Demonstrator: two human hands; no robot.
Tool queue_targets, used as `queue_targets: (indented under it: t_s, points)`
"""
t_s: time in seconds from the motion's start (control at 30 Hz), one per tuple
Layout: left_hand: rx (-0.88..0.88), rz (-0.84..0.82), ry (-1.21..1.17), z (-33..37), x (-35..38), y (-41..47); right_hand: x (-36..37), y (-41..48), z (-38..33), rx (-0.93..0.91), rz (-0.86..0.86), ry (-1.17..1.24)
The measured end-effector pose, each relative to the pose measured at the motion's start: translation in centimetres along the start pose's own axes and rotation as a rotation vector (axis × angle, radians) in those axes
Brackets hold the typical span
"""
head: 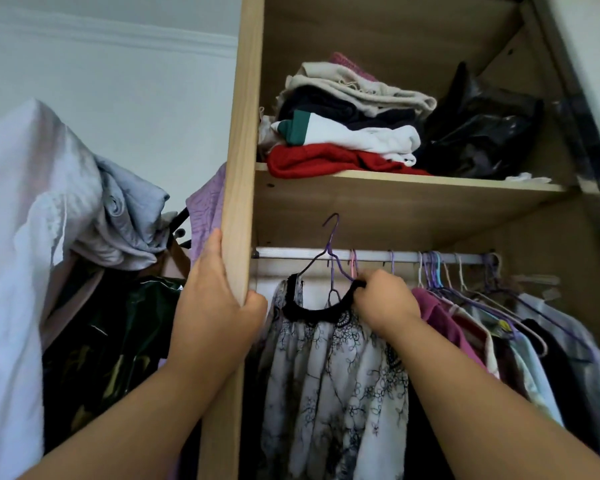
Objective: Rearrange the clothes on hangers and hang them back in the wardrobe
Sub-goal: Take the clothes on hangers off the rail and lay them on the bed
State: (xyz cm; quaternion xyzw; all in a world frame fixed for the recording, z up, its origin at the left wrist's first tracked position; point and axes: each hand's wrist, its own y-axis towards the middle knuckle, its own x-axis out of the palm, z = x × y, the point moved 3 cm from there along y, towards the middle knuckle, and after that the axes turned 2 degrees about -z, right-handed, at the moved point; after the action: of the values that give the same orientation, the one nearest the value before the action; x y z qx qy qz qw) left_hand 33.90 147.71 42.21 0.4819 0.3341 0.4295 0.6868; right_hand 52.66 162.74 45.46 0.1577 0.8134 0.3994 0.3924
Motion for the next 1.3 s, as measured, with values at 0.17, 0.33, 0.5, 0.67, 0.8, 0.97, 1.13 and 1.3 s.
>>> queue_targets:
  t_s: [0.17,0.33,0.5,0.67,0.8,0.97,1.13,1.3]
  points:
    - [-0.037,-0.077,0.051,0.6,-0.3,-0.2,-5.4,-6.0,3.0,0.007,0.041,0.033]
    - [0.239,-0.158,0.308,2.1,0.3,-2.3,-10.1,-13.1,6.1,0.019,0.031,-0.013]
    - [0.382,-0.554,0.021,4.7,3.8,-7.4,-13.5,-21.5,6.9,0.068,-0.034,-0.066]
    - [0.261,-0.896,-0.105,3.4,9.1,-13.0,-15.1,-29.8,7.0,0.179,-0.002,-0.08]
    - [0.174,-1.077,-0.282,2.5,12.2,-18.2,-16.5,-36.2,6.3,0.302,0.084,-0.151]
    - [0.32,-1.131,-0.465,3.2,13.6,-23.8,-16.4,-44.1,4.5,0.523,0.149,-0.37]
    - [0.421,-1.247,-0.67,4.0,11.3,-29.8,-14.4,-53.7,0.9,0.823,0.256,-0.564]
    - [0.633,-1.357,-0.906,5.9,7.5,-36.9,-11.8,-65.0,-4.4,1.198,0.209,-0.629]
